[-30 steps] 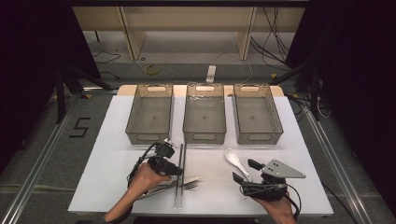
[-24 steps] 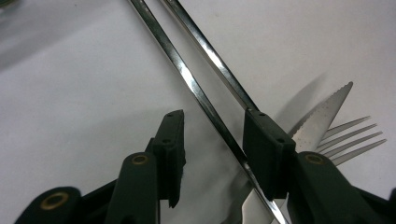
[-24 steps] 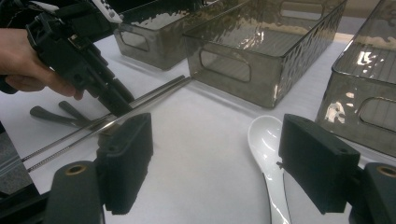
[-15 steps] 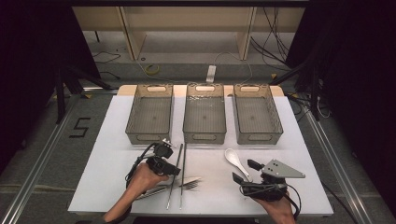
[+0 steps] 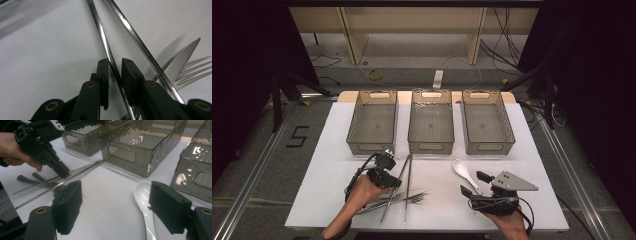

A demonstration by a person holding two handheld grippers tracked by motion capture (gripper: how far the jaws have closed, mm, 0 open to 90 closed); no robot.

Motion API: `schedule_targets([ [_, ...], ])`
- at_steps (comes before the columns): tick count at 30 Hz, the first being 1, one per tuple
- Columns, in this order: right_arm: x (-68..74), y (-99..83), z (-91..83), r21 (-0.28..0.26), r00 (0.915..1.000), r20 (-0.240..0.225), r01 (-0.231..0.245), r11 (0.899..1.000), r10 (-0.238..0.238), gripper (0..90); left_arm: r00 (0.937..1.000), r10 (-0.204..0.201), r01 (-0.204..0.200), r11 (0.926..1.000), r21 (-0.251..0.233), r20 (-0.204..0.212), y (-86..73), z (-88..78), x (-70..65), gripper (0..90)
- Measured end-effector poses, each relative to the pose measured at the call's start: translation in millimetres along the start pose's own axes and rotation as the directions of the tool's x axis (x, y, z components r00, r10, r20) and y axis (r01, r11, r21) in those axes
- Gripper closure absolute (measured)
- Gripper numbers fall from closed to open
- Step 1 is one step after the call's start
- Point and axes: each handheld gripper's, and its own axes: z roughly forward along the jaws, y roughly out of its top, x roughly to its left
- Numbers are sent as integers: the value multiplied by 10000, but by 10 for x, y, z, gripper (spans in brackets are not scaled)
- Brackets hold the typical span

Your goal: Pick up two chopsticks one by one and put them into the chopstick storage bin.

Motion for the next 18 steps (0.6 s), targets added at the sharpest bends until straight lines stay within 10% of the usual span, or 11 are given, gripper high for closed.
schedule_targets([
  [18, -1, -3, 8, 33, 10000, -52, -11, 10000, 11, 280, 9998, 50, -48, 9999, 93, -209, -8, -5, 13, 838],
])
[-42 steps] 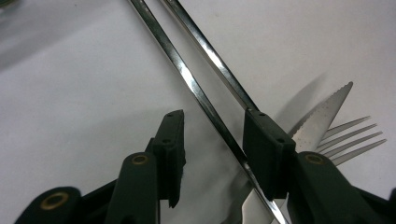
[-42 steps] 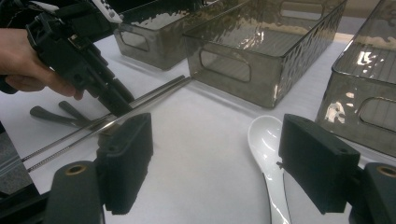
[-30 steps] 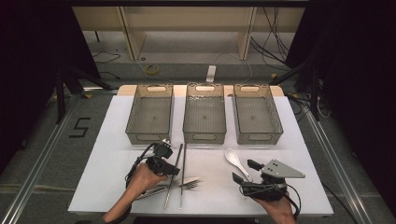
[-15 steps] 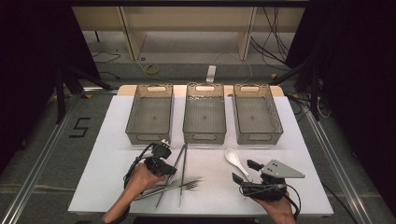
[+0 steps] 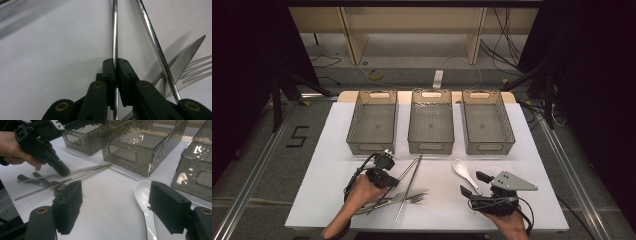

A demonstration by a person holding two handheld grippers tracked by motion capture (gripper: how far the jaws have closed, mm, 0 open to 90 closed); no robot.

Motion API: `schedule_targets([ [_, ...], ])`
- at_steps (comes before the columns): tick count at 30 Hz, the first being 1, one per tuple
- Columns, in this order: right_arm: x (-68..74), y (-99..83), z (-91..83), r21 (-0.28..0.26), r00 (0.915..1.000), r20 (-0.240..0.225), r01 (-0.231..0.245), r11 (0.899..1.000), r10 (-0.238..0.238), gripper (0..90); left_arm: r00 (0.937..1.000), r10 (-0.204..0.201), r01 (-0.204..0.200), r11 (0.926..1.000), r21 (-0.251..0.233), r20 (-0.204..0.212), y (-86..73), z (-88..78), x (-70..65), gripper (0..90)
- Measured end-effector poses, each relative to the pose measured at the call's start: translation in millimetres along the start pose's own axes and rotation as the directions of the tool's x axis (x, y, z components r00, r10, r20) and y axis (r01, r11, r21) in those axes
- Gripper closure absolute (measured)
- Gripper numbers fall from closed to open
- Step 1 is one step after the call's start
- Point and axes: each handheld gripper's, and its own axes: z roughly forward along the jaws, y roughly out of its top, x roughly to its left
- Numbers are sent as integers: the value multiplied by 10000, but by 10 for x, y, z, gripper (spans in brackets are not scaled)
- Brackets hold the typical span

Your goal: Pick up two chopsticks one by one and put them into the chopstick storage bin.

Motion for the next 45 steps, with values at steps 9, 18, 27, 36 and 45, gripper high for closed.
schedule_targets([
  [9, 0, 2, -2, -9, 10000, -11, 2, 10000, -2, 282, 9999, 99, -99, 9999, 70, -19, 0, -16, 17, 847],
  [18, -1, 3, -6, -22, 10000, -20, 6, 10000, -6, 282, 9996, 268, -268, 9995, -194, 12, 0, -118, 74, 849],
  [27, -2, 5, -9, -44, 10000, -40, 5, 10000, -5, 282, 9988, 428, -413, 9970, -657, 217, -2, -333, 94, 849],
  [36, -5, 7, -17, -147, 10000, -46, -62, 9999, 61, 276, 9987, 85, -3, 9870, -1604, 503, 14, -580, 234, 848],
  [45, -10, 8, -30, -224, 10000, -10, -85, 9997, 85, 275, 9990, -146, 236, 9759, -2170, 429, 58, -759, 363, 848],
])
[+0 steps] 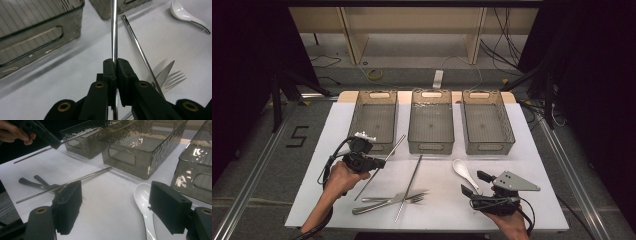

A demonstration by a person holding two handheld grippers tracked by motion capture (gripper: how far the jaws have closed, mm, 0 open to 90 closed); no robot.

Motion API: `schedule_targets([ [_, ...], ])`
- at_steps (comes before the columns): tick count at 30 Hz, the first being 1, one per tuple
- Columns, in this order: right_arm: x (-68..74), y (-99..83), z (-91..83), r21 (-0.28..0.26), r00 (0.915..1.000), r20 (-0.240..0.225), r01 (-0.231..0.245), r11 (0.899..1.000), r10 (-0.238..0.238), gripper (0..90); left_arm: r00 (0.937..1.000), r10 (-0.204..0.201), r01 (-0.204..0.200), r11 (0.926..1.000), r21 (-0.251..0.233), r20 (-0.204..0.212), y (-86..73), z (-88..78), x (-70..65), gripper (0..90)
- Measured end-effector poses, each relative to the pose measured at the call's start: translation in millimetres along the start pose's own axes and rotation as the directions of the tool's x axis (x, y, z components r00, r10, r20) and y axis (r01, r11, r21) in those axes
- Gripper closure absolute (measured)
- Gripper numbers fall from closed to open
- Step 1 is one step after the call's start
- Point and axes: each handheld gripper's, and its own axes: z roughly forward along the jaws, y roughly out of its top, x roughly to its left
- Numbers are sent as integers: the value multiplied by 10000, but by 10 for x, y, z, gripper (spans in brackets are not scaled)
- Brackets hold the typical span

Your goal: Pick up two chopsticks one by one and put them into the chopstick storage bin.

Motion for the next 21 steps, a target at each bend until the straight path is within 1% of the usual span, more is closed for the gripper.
schedule_targets([
  [3, -1, -1, 1, 8, 10000, 5, 2, 10000, -2, 275, 10000, -34, 33, 9998, -180, -22, 56, -46, 43, 848],
  [7, -2, -1, -1, -2, 10000, 12, -13, 10000, 13, 275, 9998, -118, 111, 9990, -434, -157, 140, -99, 125, 848],
  [10, -11, -3, -1, -17, 10000, 18, -24, 10000, 24, 275, 9995, -228, 212, 9973, -705, -225, 205, -148, 188, 848],
  [12, -11, -3, 1, 3, 10000, 9, -13, 10000, 13, 275, 9990, -328, 298, 9954, -909, -314, 251, -180, 229, 848],
  [15, -6, -3, -2, -10, 10000, -18, -14, 10000, 14, 275, 9979, -373, 311, 9932, -1124, -530, 334, -225, 307, 848],
  [19, -7, -3, -1, 7, 10000, 8, 0, 10000, 0, 275, 9952, -599, 473, 9868, -1547, -779, 467, -285, 419, 848],
  [21, -10, -3, -1, -27, 10000, 4, 1, 10000, -1, 275, 9939, -632, 477, 9851, -1655, -900, 531, -311, 472, 848],
])
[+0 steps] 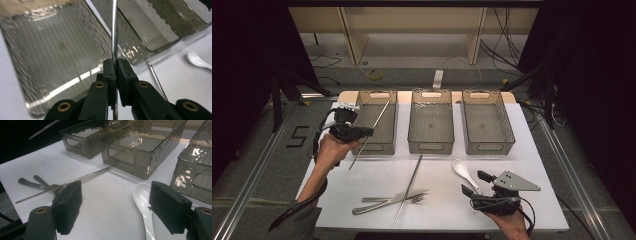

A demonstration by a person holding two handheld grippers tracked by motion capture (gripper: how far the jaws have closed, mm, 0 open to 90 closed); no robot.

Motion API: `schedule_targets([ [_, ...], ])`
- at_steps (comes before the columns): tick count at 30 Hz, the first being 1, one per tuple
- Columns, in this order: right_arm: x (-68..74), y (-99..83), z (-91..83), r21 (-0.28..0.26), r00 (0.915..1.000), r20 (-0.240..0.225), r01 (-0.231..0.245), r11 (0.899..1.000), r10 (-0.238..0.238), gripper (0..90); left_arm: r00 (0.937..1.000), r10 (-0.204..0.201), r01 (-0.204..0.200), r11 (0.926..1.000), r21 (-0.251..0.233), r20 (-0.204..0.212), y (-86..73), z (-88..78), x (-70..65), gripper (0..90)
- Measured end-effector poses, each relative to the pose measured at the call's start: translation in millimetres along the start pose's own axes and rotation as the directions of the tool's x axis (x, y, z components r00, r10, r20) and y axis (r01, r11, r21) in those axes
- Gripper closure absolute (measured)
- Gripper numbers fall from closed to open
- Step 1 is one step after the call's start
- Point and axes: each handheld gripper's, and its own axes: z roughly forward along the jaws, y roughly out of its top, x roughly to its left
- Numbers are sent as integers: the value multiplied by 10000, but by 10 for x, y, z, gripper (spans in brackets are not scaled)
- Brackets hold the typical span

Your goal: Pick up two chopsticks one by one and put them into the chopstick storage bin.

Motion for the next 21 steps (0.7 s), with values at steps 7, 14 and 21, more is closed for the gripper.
schedule_targets([
  [7, -2, -1, -1, 26, 10000, 1, -18, 10000, 18, 275, 9991, -100, 83, 9991, -405, -415, 167, -2, 154, 848],
  [14, -3, 0, 0, 8, 10000, -8, -21, 10000, 21, 275, 9973, -246, 219, 9990, -394, -697, 281, 124, 289, 848],
  [21, -11, -1, -6, -6, 10000, -40, -61, 10000, 61, 275, 9952, -324, 276, 9982, -528, -921, 400, 240, 404, 848],
])
